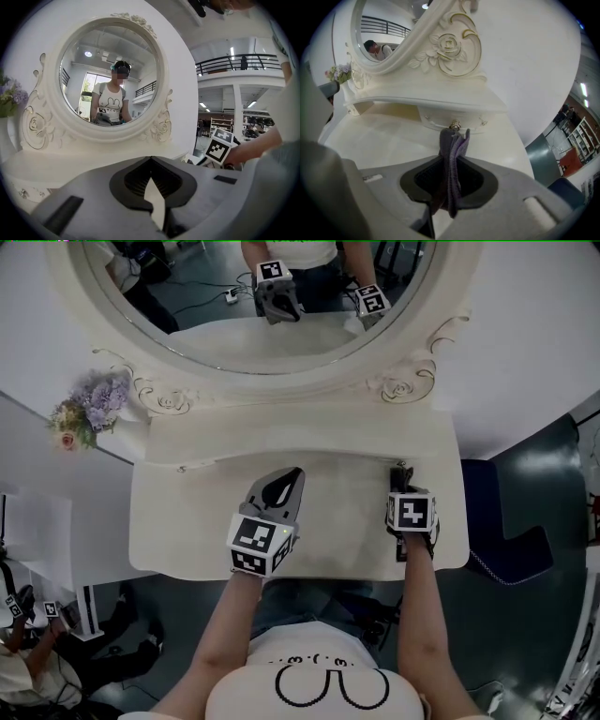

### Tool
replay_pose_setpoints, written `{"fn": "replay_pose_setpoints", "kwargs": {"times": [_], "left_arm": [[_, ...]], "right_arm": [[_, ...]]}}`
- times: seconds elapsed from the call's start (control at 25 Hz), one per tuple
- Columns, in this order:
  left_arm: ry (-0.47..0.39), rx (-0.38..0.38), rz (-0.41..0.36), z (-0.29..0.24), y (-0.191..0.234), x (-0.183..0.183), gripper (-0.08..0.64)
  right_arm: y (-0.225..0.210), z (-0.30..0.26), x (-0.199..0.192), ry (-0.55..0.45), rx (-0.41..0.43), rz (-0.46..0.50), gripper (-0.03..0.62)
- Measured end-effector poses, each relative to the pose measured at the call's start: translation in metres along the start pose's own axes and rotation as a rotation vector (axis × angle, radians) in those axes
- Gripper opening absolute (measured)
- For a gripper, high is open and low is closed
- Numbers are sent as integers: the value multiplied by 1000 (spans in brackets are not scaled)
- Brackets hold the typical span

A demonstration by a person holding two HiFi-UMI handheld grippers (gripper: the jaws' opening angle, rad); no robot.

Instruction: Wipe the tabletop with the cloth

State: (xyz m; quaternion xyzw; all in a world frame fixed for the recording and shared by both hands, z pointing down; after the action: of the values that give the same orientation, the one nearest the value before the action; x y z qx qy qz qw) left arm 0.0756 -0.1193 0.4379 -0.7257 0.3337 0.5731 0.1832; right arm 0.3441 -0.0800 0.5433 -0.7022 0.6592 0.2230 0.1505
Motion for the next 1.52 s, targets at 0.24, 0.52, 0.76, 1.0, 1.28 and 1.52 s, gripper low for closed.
{"fn": "replay_pose_setpoints", "kwargs": {"times": [0.24, 0.52, 0.76, 1.0, 1.28, 1.52], "left_arm": [[-3, 8, 11, 15, 22, -5, -2], [-8, 3, 19, 30, 40, -7, -2], [-11, -2, 31, 46, 68, -14, -2], [-12, 3, 45, 67, 94, -21, -2], [-18, 29, 72, 90, 123, -30, -2], [-27, 37, 82, 107, 142, -34, -2]], "right_arm": [[24, -1, 6, 2, -1, 3, 81], [49, 1, 10, 5, -1, 2, 81], [86, -2, 16, -2, 10, 8, 81], [121, -1, 20, -5, 14, 18, 81], [160, -2, 25, -8, 29, 35, 81], [192, -3, 31, -8, 37, 47, 81]]}}
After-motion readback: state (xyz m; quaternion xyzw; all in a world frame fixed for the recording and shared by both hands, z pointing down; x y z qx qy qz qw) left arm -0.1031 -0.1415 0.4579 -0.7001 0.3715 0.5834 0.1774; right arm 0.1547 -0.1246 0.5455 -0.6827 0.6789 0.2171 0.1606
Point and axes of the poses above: the fingertips, and each gripper's own axes: z backward along the fingers, y to its left, x out of its top, the point moved 6 cm from there along z, backward along the fingers, and after that the axes turned 1 degree about -z, right-handed, at the moved point
